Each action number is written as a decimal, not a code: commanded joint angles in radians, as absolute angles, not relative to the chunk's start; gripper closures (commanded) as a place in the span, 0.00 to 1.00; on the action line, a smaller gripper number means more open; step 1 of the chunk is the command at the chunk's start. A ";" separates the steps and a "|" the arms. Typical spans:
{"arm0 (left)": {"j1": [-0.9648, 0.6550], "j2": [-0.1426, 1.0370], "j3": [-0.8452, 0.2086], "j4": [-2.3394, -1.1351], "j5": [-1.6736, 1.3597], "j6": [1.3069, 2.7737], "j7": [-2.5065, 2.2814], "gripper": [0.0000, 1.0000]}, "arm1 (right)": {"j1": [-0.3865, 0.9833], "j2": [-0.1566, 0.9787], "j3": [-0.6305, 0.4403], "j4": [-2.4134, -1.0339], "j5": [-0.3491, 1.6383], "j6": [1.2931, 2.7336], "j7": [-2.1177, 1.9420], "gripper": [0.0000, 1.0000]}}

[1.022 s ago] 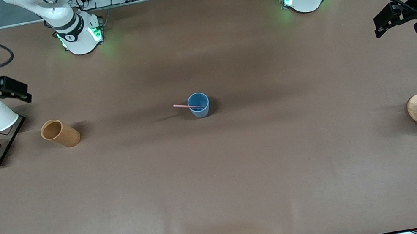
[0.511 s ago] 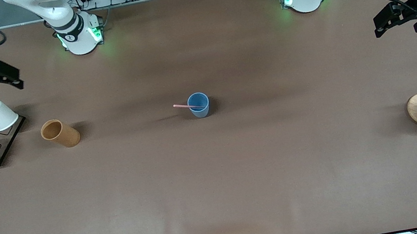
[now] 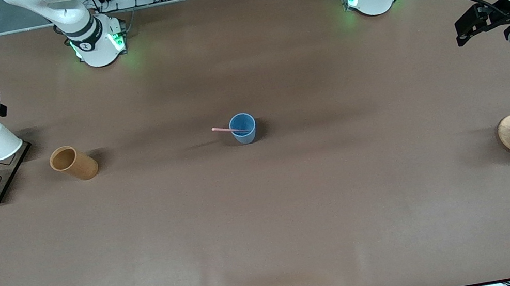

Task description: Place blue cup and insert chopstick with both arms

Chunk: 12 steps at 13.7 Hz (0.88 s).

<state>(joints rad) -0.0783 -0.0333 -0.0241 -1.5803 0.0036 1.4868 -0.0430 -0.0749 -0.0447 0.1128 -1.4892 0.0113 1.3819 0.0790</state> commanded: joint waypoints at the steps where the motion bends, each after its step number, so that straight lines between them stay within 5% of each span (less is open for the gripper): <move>1: -0.069 -0.077 -0.031 -1.612 -0.003 1.508 -0.052 0.00 | -0.074 -0.060 0.091 -1.499 0.014 1.390 0.051 0.00; 12: -0.067 -0.067 -0.014 -1.562 -0.002 1.514 -0.094 0.00 | -0.074 -0.049 0.072 -1.516 0.012 1.414 0.005 0.00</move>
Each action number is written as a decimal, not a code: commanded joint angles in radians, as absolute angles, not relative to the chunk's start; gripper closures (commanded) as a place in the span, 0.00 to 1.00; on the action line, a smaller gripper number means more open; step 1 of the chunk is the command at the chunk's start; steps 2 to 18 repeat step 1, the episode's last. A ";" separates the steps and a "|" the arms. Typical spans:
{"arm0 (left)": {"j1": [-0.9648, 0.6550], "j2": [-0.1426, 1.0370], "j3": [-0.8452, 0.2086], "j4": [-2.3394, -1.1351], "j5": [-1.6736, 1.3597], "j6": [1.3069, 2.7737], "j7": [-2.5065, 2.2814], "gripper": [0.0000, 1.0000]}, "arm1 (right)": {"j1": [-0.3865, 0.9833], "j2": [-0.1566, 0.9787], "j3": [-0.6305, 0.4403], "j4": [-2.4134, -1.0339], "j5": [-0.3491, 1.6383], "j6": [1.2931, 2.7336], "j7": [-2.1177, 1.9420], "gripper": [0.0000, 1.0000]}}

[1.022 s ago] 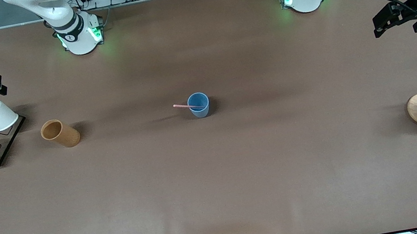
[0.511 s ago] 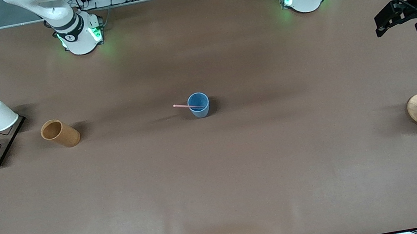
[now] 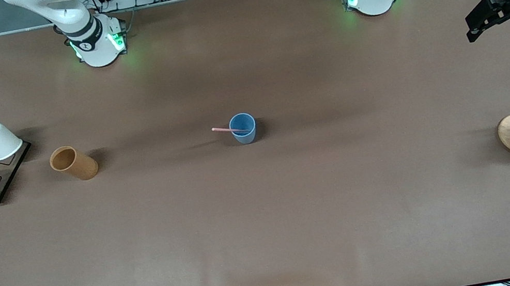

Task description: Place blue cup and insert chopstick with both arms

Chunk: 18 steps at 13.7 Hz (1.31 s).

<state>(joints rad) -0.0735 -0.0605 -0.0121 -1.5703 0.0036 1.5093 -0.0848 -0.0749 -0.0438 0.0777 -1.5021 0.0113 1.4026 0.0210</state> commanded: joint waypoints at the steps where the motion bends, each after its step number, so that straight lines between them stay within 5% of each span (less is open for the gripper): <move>1: -0.067 -0.067 -0.014 -1.562 -0.002 1.514 -0.097 0.00 | -0.075 -0.049 0.072 -1.520 0.012 1.417 0.005 0.00; 18: -0.067 -0.067 -0.014 -1.562 -0.002 1.514 -0.097 0.00 | -0.075 -0.049 0.072 -1.520 0.012 1.417 0.005 0.00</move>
